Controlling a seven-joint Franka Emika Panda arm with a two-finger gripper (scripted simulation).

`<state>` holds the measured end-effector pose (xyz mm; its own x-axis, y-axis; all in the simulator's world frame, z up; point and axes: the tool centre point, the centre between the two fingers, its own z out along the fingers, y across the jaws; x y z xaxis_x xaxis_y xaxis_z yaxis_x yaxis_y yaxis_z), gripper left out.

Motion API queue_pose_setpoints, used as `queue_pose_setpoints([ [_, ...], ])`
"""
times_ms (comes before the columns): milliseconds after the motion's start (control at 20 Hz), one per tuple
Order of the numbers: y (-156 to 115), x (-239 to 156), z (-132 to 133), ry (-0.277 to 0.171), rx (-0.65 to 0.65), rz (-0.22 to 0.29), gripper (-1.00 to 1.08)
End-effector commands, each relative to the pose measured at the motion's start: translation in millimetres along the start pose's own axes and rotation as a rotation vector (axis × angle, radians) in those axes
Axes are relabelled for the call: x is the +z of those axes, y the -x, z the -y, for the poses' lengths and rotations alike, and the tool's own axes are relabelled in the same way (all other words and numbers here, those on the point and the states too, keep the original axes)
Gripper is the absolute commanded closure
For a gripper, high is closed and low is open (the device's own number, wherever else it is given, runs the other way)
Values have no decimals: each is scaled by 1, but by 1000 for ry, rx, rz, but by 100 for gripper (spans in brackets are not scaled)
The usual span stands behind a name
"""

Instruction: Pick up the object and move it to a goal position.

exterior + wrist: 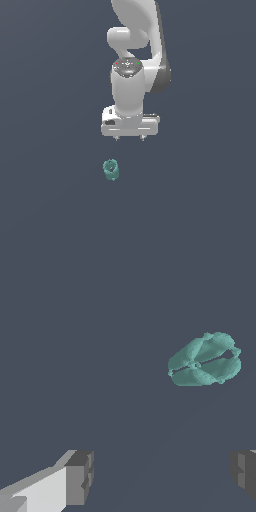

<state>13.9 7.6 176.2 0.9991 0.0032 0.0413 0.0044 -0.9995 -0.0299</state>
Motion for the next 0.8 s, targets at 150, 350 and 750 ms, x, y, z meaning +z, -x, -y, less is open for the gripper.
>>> queue_pose_setpoints([
  [150,1,-2,2,1,2,2,-92],
  [350,4,-7,9,3,8,7,-92],
  [750,3,-7,9,3,21,8,-92],
])
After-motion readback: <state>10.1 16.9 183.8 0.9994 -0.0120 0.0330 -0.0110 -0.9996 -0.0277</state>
